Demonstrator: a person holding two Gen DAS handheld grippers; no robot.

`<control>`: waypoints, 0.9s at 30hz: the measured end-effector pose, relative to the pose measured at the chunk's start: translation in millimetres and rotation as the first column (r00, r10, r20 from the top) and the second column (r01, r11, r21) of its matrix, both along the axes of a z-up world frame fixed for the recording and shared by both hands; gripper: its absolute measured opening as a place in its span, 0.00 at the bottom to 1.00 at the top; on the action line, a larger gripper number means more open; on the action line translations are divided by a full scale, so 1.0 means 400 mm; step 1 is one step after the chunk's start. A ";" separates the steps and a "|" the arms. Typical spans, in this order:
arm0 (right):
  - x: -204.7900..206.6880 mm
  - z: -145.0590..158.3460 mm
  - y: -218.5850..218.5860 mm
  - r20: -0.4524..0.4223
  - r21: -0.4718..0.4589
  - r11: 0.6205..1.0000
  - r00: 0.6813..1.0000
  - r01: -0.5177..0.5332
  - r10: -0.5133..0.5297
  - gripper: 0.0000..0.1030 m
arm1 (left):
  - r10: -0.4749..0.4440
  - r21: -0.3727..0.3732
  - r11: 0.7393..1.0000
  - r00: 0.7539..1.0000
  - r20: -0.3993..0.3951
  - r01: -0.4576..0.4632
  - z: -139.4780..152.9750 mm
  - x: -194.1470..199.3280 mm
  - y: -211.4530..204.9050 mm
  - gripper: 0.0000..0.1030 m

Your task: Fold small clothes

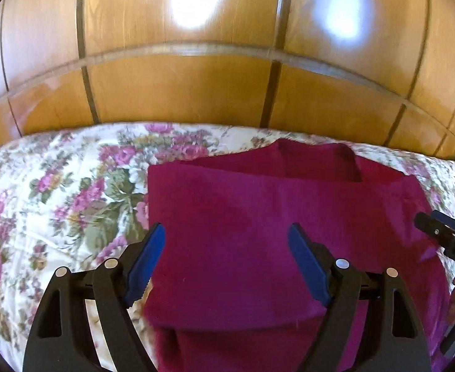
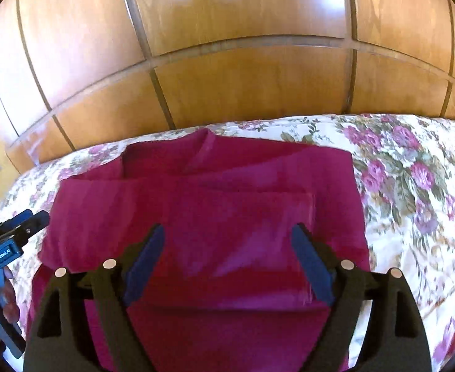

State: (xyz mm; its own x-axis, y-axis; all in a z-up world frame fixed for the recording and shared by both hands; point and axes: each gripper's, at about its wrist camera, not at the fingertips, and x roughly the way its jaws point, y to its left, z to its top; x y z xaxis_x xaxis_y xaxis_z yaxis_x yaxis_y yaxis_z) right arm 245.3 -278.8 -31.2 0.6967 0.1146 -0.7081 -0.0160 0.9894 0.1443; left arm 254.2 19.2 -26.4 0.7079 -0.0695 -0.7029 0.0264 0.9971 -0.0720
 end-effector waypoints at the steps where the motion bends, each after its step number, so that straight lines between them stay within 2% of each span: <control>1: 0.017 -0.014 -0.002 -0.023 -0.013 1.000 1.000 0.015 -0.015 0.82 | 0.009 -0.002 1.000 1.000 -0.022 -0.009 -0.012 0.013 -0.004 0.78; 4: 0.060 -0.087 -0.013 -0.085 -0.028 0.999 0.996 0.030 -0.032 0.84 | 0.041 -0.005 0.999 0.994 -0.098 -0.042 -0.078 0.057 0.015 0.78; 5: 0.058 -0.098 -0.009 -0.069 -0.047 0.999 0.997 0.022 -0.026 0.85 | 0.045 -0.011 0.999 0.992 -0.117 -0.047 -0.104 0.066 0.024 0.80; 7: 0.051 -0.108 0.005 -0.042 -0.087 0.996 0.999 0.016 -0.020 0.89 | 0.055 -0.034 0.998 0.993 -0.101 -0.059 -0.120 0.060 0.035 0.84; 11: 0.047 -0.107 -0.003 -0.041 -0.074 0.997 0.999 0.014 -0.017 0.91 | 0.089 -0.025 0.996 0.992 -0.084 -0.091 -0.090 0.029 0.027 0.84; 12: 0.045 -0.105 -0.005 -0.043 -0.079 0.997 0.999 0.021 -0.025 0.97 | 0.091 -0.037 0.995 0.993 -0.072 -0.094 -0.078 0.014 0.027 0.84; 13: 0.045 -0.104 -0.013 -0.052 -0.068 0.997 0.998 0.033 -0.037 0.98 | 0.092 -0.044 0.995 0.994 -0.061 -0.095 -0.065 -0.002 0.028 0.84; 21: -0.041 -0.052 -0.025 -0.009 0.001 0.997 0.997 0.073 -0.073 0.98 | 0.086 -0.031 0.996 0.995 0.056 -0.084 0.034 -0.162 0.024 0.84; 27: -0.132 -0.057 -0.011 -0.034 -0.013 0.998 0.997 0.063 -0.064 0.98 | 0.072 -0.013 0.997 0.994 0.077 -0.071 0.060 -0.269 0.023 0.84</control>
State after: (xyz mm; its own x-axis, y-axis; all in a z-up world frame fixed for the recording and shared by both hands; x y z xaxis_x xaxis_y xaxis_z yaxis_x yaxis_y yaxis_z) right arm 192.7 -283.0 -53.9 0.6777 0.0623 -0.7327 0.0517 0.9899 0.1320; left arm 146.5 28.3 -2.5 0.7635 -0.0241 -0.6454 -0.0387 0.9958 -0.0829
